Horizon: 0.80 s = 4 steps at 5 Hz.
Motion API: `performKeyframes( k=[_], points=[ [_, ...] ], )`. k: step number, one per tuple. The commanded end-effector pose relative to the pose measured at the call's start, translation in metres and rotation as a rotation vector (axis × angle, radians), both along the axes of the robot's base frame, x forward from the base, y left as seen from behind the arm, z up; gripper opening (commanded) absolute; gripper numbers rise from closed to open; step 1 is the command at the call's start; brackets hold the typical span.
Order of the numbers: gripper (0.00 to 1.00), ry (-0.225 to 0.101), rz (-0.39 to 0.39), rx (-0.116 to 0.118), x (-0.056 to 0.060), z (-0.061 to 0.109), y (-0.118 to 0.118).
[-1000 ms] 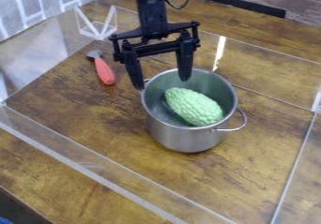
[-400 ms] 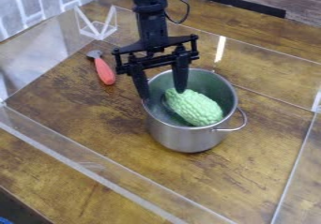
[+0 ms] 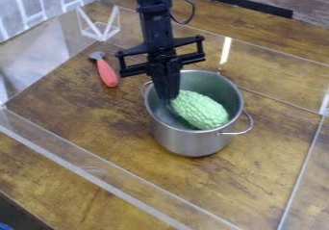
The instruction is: Put the green object in the silver pot
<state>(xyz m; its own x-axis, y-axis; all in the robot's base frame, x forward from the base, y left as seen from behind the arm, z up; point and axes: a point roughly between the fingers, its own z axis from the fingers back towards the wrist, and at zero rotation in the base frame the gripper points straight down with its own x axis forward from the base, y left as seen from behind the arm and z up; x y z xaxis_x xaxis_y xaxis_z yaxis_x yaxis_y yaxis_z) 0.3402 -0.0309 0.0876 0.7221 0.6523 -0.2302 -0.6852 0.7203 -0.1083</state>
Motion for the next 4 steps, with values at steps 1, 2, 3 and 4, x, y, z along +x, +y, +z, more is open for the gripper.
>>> performKeyframes(
  k=[1, 2, 3, 4],
  points=[
    [0.00, -0.102, 0.022, -0.019, -0.002, 0.044, 0.002],
    [0.00, -0.115, 0.026, -0.041, -0.005, 0.060, 0.000],
    [0.00, -0.127, 0.035, -0.043, -0.009, 0.067, -0.003],
    [0.00, -0.130, 0.037, -0.039, -0.012, 0.069, -0.008]
  ],
)
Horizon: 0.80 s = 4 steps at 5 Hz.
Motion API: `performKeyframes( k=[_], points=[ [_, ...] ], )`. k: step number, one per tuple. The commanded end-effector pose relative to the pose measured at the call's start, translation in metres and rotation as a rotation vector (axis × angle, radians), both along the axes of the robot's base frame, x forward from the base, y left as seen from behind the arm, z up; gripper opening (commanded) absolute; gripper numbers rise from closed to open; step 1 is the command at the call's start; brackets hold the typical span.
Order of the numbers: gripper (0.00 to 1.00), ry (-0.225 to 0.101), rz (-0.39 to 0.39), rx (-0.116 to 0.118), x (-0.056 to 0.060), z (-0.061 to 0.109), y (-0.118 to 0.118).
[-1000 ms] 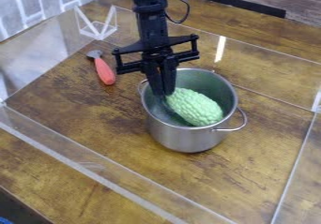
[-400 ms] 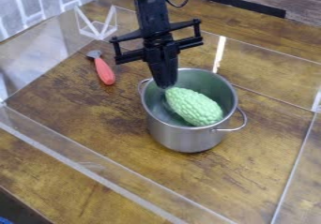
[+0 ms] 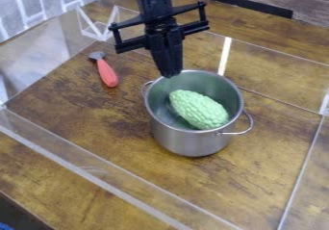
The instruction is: Put the green object in the silver pot
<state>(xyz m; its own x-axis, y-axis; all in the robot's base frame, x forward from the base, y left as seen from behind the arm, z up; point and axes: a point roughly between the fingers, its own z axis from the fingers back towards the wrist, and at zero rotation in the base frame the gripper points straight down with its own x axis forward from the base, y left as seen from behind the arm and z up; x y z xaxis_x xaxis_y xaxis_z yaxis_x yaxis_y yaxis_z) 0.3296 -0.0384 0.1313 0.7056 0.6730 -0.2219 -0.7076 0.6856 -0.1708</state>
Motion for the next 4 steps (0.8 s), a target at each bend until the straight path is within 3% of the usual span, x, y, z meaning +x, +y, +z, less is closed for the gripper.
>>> performKeyframes(
  k=[1, 4],
  points=[
    [0.00, -0.074, -0.006, -0.005, -0.004, 0.022, -0.008],
    [0.00, -0.163, -0.008, 0.002, -0.010, 0.032, 0.002]
  ],
)
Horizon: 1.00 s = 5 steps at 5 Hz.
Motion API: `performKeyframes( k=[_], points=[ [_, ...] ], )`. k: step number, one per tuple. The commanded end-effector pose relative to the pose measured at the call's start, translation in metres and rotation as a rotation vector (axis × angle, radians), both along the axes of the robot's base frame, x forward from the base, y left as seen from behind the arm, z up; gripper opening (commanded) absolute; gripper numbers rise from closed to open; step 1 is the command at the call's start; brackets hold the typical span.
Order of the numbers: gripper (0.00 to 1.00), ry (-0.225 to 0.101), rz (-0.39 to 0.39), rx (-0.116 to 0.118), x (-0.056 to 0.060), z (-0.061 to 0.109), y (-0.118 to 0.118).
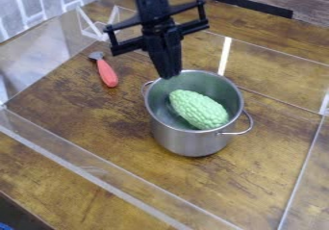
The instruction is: Put the green object in the silver pot
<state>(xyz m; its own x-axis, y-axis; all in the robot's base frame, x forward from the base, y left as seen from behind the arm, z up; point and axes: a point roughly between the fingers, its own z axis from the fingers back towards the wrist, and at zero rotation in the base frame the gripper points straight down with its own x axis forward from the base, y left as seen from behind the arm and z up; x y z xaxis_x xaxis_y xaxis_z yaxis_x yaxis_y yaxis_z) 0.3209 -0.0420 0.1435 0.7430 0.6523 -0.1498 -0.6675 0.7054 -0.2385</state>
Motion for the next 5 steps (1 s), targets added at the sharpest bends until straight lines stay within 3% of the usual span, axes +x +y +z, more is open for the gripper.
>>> performKeyframes(
  k=[1, 2, 3, 5],
  points=[
    [0.00, -0.100, 0.017, 0.010, -0.002, 0.012, 0.011],
    [0.00, -0.136, 0.012, 0.022, -0.002, 0.018, 0.018],
    [0.00, -0.164, 0.014, 0.028, -0.002, 0.012, 0.022],
    [0.00, -0.224, 0.031, 0.028, 0.000, 0.012, 0.034]
  ],
)
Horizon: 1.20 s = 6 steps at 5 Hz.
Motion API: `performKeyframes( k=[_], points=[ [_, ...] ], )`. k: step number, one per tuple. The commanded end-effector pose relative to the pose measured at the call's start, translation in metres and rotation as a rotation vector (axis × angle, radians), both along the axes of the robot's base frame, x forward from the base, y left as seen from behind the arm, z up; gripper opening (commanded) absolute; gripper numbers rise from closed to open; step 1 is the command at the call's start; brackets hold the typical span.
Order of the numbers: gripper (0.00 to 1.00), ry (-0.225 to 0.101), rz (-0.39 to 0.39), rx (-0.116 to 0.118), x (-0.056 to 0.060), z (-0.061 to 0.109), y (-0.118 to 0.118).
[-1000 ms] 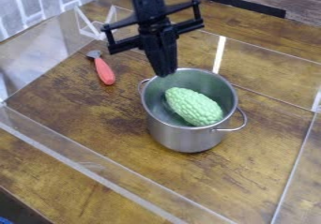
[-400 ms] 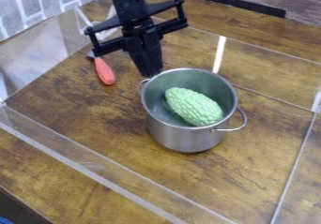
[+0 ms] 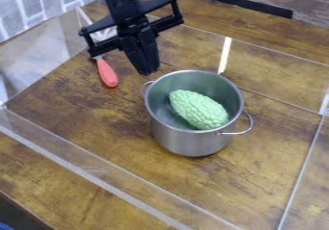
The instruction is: Put the green object in the silver pot
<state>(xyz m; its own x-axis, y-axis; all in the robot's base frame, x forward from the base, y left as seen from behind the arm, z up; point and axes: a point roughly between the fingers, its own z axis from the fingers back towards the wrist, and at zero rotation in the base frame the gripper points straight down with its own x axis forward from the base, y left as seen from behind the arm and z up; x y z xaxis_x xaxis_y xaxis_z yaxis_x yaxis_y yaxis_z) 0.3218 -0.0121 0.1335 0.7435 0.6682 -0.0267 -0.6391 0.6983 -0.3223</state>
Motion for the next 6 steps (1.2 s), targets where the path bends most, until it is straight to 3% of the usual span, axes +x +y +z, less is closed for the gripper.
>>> performKeyframes(
  k=[1, 3, 5, 6],
  points=[
    [1.00, -0.099, 0.019, 0.016, -0.001, 0.025, 0.010],
    [1.00, -0.147, 0.029, 0.028, 0.002, 0.026, 0.027],
    [1.00, -0.210, 0.071, 0.000, 0.015, 0.025, 0.059],
    [1.00, -0.223, 0.095, -0.018, 0.026, 0.019, 0.065]
  ],
)
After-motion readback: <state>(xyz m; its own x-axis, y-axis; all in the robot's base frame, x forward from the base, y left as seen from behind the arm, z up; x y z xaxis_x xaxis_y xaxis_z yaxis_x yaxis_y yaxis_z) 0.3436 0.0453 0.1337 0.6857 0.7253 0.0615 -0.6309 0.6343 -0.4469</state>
